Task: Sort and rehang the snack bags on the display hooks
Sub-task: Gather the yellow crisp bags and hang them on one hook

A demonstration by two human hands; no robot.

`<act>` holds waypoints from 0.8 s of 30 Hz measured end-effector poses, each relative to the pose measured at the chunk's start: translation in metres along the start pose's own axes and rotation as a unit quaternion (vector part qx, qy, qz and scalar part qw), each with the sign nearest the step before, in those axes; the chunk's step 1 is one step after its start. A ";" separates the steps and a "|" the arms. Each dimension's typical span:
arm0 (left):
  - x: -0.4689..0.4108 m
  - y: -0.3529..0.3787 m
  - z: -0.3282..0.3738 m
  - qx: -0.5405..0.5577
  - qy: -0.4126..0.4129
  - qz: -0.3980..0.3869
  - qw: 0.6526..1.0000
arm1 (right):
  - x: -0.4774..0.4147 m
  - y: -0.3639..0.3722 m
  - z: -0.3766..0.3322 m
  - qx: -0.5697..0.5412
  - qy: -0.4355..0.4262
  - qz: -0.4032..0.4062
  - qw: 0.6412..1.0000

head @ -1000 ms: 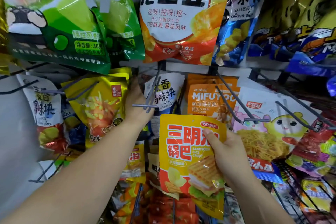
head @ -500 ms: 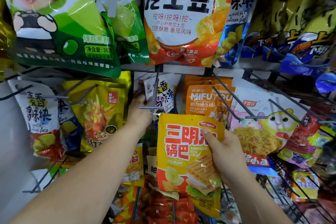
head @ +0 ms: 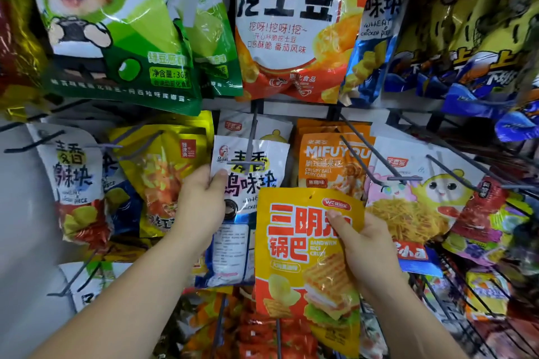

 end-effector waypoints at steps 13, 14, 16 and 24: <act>0.084 -0.025 0.031 -0.094 0.016 0.021 0.995 | 0.002 -0.006 0.007 0.035 0.008 -0.110 0.993; 0.088 -0.027 0.031 -0.095 0.020 0.027 0.995 | 0.002 -0.006 0.008 0.032 0.008 -0.113 0.993; 0.094 -0.030 0.030 -0.101 0.018 0.040 0.994 | 0.001 -0.006 0.010 0.030 0.008 -0.121 0.992; 0.125 -0.051 0.026 -0.088 -0.020 0.124 0.988 | 0.005 0.002 0.015 0.021 0.009 -0.148 0.989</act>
Point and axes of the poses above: each hand's wrist, its own x-axis away from the middle knuckle, its own y-axis out of the palm, z = x × y, the point moved 6 cm from there along -x, towards the middle knuckle, and after that the axes turned 11 degrees about -z, right-handed, at the moved point
